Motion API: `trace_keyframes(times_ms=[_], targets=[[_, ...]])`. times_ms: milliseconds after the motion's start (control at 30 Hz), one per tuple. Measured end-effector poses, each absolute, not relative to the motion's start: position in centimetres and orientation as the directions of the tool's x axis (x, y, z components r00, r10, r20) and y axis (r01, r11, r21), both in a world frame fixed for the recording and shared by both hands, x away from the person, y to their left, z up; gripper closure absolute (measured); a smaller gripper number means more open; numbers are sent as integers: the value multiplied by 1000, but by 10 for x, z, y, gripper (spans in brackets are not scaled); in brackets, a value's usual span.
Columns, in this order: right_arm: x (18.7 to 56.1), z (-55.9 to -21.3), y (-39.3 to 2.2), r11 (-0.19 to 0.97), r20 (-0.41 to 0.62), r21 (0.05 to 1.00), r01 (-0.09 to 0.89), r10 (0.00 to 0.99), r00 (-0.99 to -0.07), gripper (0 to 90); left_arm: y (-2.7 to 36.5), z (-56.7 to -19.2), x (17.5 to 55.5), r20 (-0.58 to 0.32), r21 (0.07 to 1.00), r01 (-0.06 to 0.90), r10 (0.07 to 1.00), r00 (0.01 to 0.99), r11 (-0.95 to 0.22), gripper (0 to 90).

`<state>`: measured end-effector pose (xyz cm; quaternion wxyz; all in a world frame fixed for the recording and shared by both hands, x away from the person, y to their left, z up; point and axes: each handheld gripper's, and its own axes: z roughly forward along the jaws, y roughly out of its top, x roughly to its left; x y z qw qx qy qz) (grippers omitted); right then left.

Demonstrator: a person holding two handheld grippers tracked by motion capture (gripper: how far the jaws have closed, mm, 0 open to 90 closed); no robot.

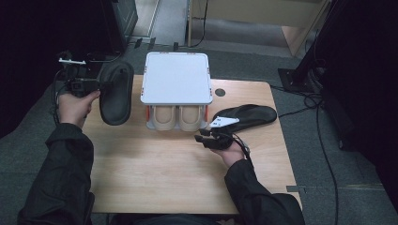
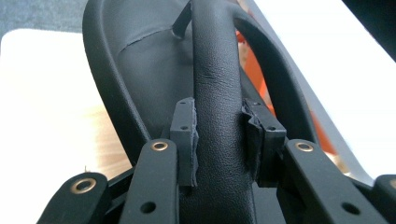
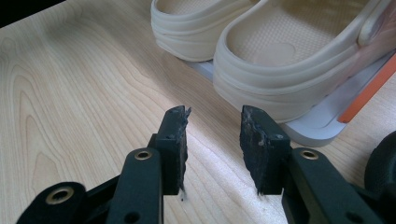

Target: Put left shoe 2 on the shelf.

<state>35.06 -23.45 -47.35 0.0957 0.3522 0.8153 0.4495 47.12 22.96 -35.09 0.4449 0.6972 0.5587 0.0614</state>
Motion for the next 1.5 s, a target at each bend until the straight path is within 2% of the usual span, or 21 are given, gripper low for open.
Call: trace_keyframes(times_ms=[467,733,1267,1500], targets=[[351,-473,-235,350,157,801,486,661,-734,615,193,-306,491,-383,699,715,831,404,-25,684],[351,-472,-239,337,166,802,493,667,-726,615,163,-297,501,-382,705,707,815,436,-48,684],[349,-468,-248,332,155,810,484,674,-722,615,109,-307,519,-392,691,719,799,456,-72,683],[345,-467,-254,323,152,814,483,684,-714,615,98,-316,527,-401,676,733,797,452,-75,683]])
